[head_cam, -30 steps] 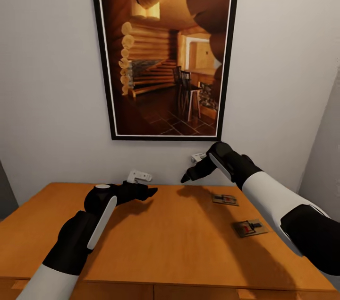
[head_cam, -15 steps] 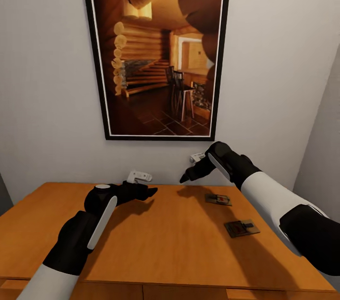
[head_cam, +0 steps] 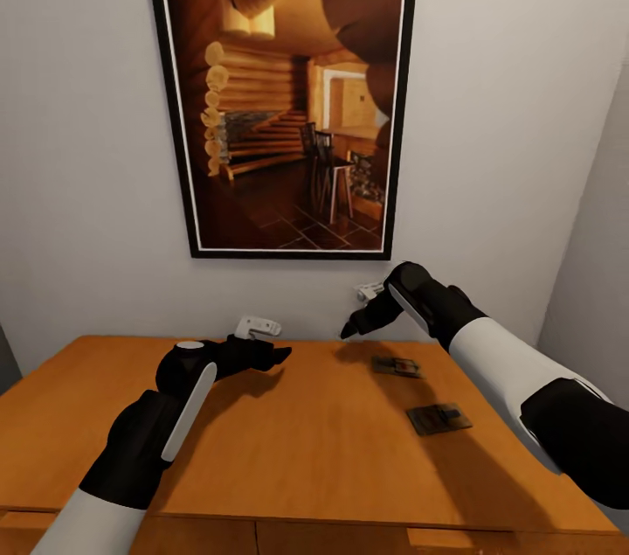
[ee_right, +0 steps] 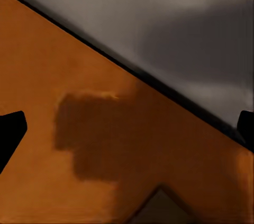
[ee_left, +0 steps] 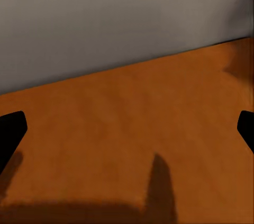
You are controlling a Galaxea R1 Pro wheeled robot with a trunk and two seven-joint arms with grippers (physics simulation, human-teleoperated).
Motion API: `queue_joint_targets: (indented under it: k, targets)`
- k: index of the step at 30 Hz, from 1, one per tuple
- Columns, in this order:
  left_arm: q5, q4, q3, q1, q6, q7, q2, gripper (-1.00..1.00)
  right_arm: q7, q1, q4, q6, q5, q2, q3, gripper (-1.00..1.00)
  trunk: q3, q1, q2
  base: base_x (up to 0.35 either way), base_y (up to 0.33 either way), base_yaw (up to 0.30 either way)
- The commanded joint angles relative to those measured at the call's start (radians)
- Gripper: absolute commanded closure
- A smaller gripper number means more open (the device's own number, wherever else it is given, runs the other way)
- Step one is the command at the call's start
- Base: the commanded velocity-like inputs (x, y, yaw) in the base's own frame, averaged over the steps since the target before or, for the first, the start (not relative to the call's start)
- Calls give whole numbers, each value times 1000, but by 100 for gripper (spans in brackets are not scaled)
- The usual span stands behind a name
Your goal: Take the four mousetraps from the cabinet in the bathroom and place them on the bathroom floor. Make sure all four end up on the same floor surface, and ensure that at least two of them are either under or directly next to the same bathroom sink.
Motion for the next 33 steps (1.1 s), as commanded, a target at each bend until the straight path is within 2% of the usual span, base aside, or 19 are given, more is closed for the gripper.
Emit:
queue_joint_targets:
  k: [1,20,33]
  targets:
    - [2,-1,-1,-1,5,0,0,-100,-4,-1,-1,3,-10,-2,6,-100,-1,0,-1,-97,-182,0]
    - [1,-1,-1,-1,5,0,0,-100,-2,-1,-1,3,-11,-2,6,-100,-1,0,-1,-128,-225,0]
    - [3,0,-1,-1,5,3,0,-100,-1,-1,1,3,-11,4,0,-100,-1,0,-1,-22,-43,0]
